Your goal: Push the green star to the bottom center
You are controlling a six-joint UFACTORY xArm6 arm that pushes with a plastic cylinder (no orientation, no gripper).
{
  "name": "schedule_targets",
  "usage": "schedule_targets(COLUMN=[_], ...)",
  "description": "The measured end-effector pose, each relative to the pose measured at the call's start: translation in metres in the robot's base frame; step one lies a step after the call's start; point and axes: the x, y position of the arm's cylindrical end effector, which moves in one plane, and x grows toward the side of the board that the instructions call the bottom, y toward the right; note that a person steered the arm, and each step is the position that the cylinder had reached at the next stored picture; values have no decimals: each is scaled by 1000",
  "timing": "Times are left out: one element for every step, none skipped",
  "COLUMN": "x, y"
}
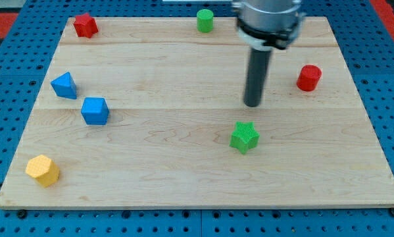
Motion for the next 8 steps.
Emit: schedule_targets(x=[43,69,70,70,63,54,52,52], y=[1,-14,-33,-47,-58,-59,-64,-73])
